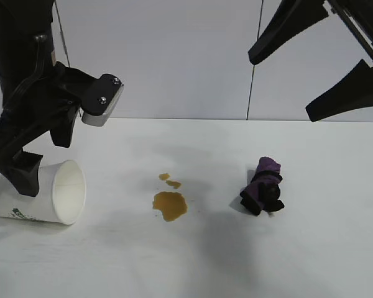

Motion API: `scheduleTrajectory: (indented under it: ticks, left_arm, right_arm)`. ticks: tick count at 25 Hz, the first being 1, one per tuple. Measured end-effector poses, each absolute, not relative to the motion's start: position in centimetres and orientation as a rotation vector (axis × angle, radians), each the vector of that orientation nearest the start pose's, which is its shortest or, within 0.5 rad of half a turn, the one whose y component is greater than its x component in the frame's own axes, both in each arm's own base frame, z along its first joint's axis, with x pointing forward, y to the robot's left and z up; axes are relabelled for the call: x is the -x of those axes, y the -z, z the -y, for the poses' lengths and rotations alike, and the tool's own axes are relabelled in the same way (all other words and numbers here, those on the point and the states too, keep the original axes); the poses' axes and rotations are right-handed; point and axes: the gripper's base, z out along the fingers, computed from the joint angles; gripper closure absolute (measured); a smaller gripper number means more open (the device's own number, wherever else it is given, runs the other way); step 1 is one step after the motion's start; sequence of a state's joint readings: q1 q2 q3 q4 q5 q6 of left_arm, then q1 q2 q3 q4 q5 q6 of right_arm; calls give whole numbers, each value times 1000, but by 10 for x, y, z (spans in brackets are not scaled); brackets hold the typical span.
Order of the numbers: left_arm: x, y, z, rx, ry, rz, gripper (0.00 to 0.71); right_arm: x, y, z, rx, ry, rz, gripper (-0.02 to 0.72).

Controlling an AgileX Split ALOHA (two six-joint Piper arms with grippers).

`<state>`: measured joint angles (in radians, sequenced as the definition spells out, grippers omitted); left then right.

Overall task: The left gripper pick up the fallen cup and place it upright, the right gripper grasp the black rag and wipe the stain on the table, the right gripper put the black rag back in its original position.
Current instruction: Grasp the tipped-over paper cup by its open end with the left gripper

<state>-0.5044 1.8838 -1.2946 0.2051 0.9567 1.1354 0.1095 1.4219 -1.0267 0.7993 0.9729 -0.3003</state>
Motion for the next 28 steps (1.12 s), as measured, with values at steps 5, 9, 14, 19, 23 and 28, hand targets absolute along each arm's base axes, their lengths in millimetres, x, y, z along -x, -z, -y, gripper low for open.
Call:
scheduleTrajectory:
  ticks: [5,9,14,19,23,28]
  left_arm:
    - [-330,-190,165,2469,339,2057,48]
    - [-330,-190,167,2472,313,2090,48]
    - [-331,-179,169,2447,275,2091,48]
    - [-334,-167,167,2425,260,2091,48]
    - [-339,-158,158,2373,246,2120,48]
    - [-343,-151,152,2345,242,2148,48]
  right_arm:
    - [-268,-288,-83,50,-952,-2636,60]
    - [-268,-288,-83,50,-951,-2635,60]
    - [-268,-288,-83,50,-951,-2635,60]
    - [-268,-288,-83,49,-951,-2635,60]
    - [-268,-287,-83,49,-946,-2633,60]
    - [-269,-288,-83,43,-938,-2625,60]
